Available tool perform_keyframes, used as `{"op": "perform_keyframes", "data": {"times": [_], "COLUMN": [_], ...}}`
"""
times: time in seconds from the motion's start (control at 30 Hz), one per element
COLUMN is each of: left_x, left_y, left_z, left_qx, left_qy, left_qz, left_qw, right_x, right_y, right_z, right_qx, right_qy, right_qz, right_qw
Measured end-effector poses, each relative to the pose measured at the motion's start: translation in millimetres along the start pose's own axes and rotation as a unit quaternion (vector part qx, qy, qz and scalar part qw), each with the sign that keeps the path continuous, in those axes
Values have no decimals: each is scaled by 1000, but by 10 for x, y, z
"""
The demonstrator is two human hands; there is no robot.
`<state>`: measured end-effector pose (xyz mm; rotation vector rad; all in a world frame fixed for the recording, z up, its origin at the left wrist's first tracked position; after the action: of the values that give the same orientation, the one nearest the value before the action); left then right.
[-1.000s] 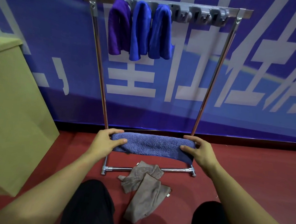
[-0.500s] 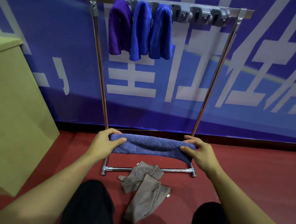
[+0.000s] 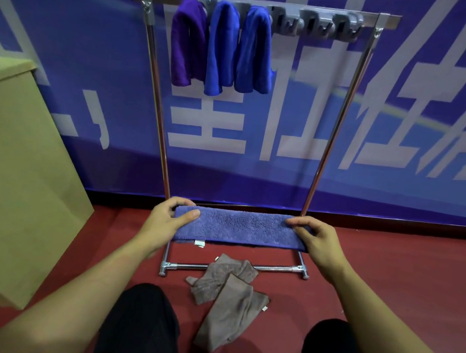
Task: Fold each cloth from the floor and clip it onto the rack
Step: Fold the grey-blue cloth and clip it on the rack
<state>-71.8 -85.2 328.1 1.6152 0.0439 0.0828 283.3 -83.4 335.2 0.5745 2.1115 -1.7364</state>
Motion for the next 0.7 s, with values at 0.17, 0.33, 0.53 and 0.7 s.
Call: {"op": "perform_keyframes", "data": {"times": [0.17,0.33,0.53,0.7], "left_x": [-8,108,295,404], "left_y": [-35,80,203,42], "left_z": [12,-3,-7,67], "left_qx": [-15,32,89,39], "left_qy": [-29,-67,-144,-220], "left_qz": [42,-126,-218,-306], "left_qw": [999,989,961,926], "right_x": [-5,35,137,534], "right_y": [46,158,-35,-299], "right_z": [20,14,49,116], "right_qx": [17,55,22,-65], "right_qy": [23,23,55,-115], "right_qz": [-10,19,-25,23], "right_qw": [1000,998,998,991]}}
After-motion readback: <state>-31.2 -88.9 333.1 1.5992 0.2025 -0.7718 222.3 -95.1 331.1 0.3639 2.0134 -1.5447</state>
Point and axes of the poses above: each hand's wrist, its own z-axis away from the middle knuckle, its own x-axis out of the palm, y = z × x, the point moved 3 cm from there along -z, towards the middle knuckle, and after that the axes turned 10 degrees about z, right-handed, at the moved point
